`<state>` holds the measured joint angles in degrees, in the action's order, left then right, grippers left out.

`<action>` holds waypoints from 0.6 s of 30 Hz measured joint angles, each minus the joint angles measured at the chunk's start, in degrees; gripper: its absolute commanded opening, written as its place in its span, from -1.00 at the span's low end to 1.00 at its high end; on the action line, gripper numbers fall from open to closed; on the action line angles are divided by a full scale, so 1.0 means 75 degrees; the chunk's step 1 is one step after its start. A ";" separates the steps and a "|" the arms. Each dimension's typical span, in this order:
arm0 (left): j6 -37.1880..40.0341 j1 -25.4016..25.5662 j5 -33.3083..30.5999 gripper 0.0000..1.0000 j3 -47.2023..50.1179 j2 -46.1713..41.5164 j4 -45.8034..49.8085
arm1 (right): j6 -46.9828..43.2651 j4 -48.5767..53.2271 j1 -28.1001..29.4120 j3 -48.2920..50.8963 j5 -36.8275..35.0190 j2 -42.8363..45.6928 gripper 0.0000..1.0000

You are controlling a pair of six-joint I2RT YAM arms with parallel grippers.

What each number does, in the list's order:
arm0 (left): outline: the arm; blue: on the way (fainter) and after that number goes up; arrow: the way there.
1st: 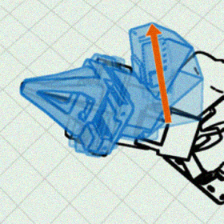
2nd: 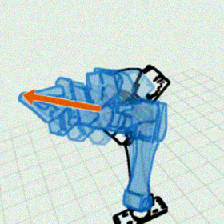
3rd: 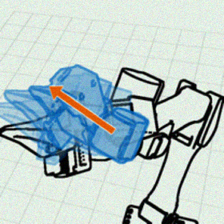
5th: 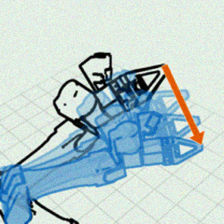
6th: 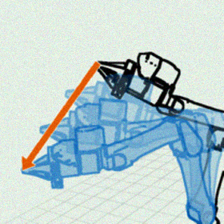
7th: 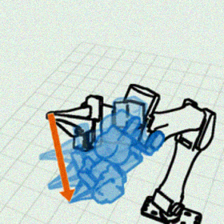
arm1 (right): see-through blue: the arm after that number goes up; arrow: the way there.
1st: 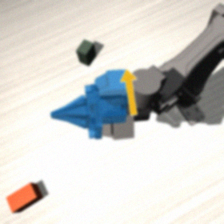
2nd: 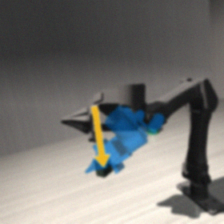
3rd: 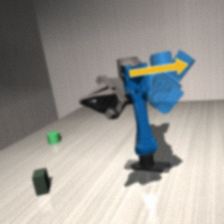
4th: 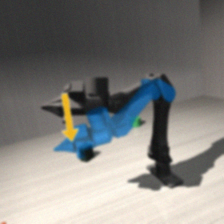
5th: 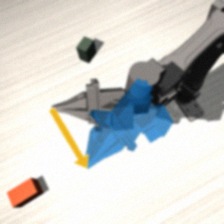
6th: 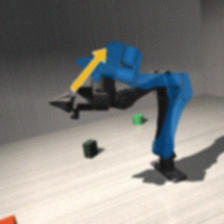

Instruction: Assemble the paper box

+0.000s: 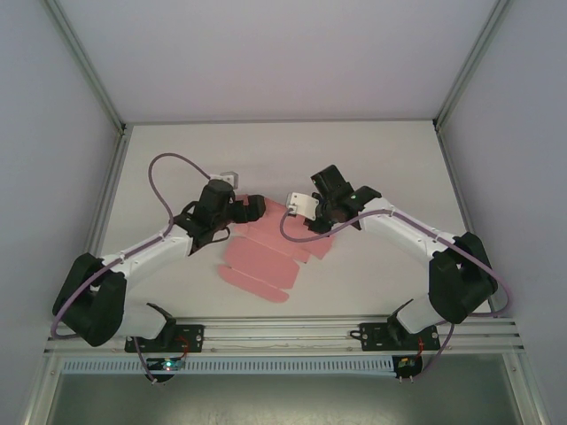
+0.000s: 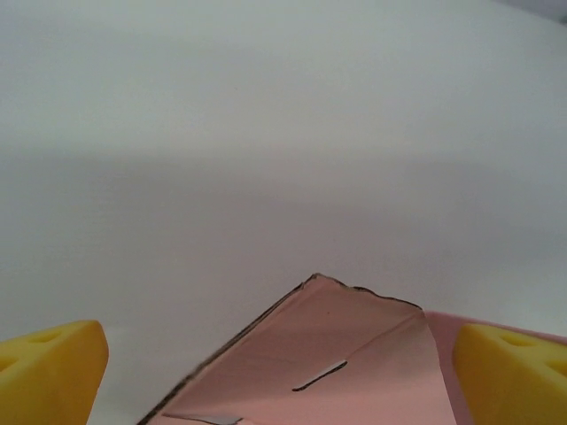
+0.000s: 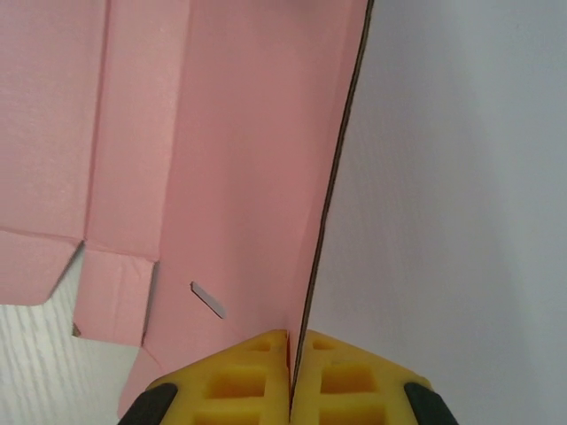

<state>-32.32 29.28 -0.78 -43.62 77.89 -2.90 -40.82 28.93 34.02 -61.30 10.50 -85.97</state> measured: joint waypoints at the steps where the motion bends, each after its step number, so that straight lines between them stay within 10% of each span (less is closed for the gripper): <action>1: -0.0157 0.0090 -0.0227 1.00 0.0029 0.0023 -0.0105 | 0.0128 -0.0035 0.0000 0.0020 0.0061 0.0003 -1.00; 18: -0.1993 0.1655 -0.4293 1.00 -0.1137 0.1040 0.0548 | 0.1693 -0.0600 0.0437 0.0297 -0.0134 0.0125 -1.00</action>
<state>-47.27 41.69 -32.97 -52.14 85.69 1.21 -28.12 24.43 37.30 -59.07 9.50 -85.03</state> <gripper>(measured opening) 0.998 0.051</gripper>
